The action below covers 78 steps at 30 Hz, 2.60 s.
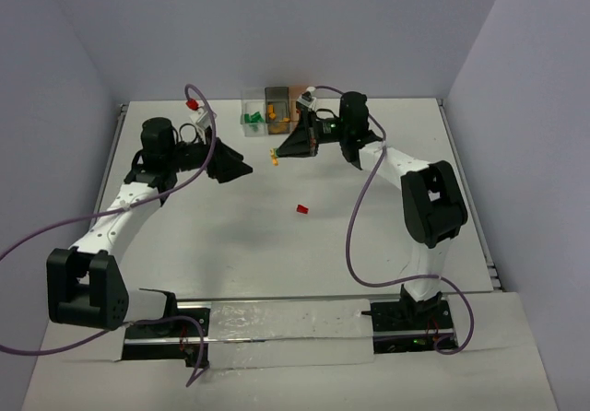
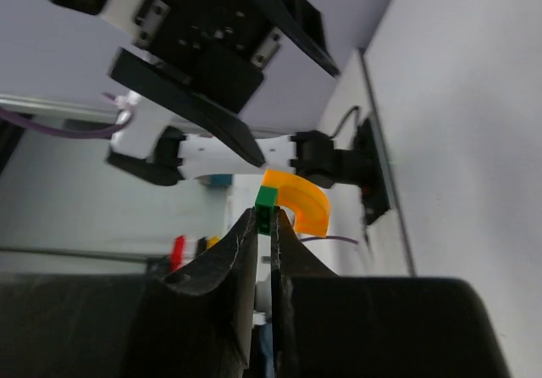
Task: Sort the legos into containers by color
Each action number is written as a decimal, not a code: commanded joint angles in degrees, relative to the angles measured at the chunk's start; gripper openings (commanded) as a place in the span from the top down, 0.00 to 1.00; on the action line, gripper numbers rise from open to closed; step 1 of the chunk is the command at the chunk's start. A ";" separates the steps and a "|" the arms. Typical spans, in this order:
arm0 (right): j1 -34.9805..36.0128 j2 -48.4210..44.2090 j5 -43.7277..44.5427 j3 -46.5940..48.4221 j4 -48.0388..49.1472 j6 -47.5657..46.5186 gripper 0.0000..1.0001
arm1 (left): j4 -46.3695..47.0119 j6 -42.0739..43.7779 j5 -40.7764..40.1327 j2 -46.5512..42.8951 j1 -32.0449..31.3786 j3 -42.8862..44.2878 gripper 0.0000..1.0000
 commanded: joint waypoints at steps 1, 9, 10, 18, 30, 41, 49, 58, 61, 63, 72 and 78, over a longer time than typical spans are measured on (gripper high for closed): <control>0.08 -0.66 -4.02 -1.05 34.08 26.74 1.00 | 9.65 -3.44 2.16 1.29 -3.31 0.43 0.22; 0.52 -1.38 -3.46 -2.74 32.34 25.54 1.00 | 11.80 -1.13 2.62 4.22 -4.77 3.92 0.25; 0.52 -1.25 -3.42 -2.93 31.97 25.31 1.00 | 12.64 -1.08 3.13 4.59 -4.86 4.20 0.25; 0.69 -0.49 -3.31 -3.08 31.05 25.23 1.00 | 18.20 -4.67 6.99 5.95 -6.48 5.44 0.26; 1.18 0.03 -3.09 -2.99 23.38 20.74 1.00 | 16.26 -1.71 6.16 5.91 -7.53 6.38 0.26; 2.76 0.27 -3.40 -2.24 19.73 18.46 1.00 | 10.74 4.37 4.44 6.46 -9.01 8.65 0.27; 2.81 0.64 -3.49 -2.02 19.71 18.89 1.00 | 8.20 7.25 4.01 6.39 -9.47 8.44 0.36; 2.63 0.74 -3.49 -2.20 19.61 18.83 1.00 | 7.21 8.14 4.01 6.30 -9.47 8.61 0.49; 2.54 0.74 -3.47 -2.22 18.51 18.10 1.00 | 7.05 8.02 3.94 6.46 -9.47 8.76 0.56; 2.54 0.74 -3.49 -2.25 17.75 17.33 1.00 | 6.88 8.13 3.82 6.43 -9.47 9.02 0.62; 1.25 0.65 -3.40 -1.87 16.99 16.78 1.00 | 4.35 9.63 2.09 6.49 -9.47 9.32 0.94; -0.80 -0.64 -3.41 -1.25 17.25 16.70 1.00 | 2.89 10.75 0.82 6.66 -9.08 8.40 1.00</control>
